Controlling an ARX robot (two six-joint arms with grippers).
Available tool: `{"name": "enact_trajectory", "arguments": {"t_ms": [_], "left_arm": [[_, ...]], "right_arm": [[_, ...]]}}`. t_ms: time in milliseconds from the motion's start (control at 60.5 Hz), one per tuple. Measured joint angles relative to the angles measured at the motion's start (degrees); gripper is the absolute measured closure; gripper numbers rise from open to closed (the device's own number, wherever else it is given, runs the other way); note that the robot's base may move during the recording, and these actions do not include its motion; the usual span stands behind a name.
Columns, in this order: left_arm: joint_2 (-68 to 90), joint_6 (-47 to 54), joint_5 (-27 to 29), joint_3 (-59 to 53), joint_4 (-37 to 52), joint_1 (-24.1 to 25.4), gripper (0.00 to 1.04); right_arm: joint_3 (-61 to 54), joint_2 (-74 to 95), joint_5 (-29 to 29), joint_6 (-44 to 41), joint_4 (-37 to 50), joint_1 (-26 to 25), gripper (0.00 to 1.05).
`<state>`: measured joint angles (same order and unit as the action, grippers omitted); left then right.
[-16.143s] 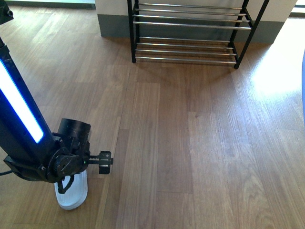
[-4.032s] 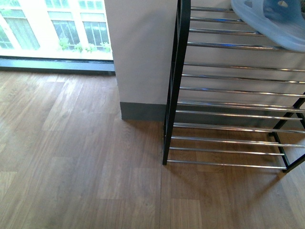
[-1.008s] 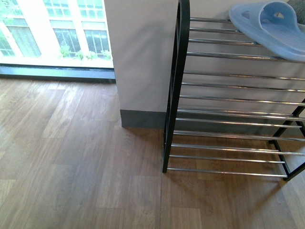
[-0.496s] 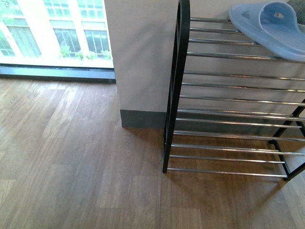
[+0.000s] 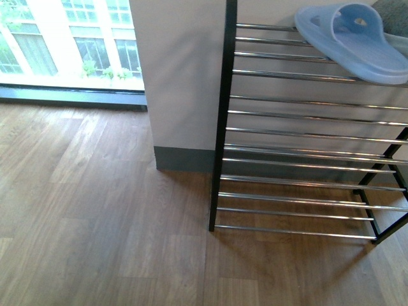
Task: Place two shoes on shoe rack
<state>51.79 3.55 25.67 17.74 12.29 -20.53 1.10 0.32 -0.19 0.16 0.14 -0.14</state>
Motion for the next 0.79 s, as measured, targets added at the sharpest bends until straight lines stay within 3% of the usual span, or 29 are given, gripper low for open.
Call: {"name": "enact_trajectory", "arguments": {"t_ms": [793], "left_arm": [[0.02, -0.02, -0.26, -0.04, 0.0, -0.15, 1.03]], "right_arm": [[0.0, -0.11, 0.44, 0.0, -0.17, 0.11, 0.09]]}}
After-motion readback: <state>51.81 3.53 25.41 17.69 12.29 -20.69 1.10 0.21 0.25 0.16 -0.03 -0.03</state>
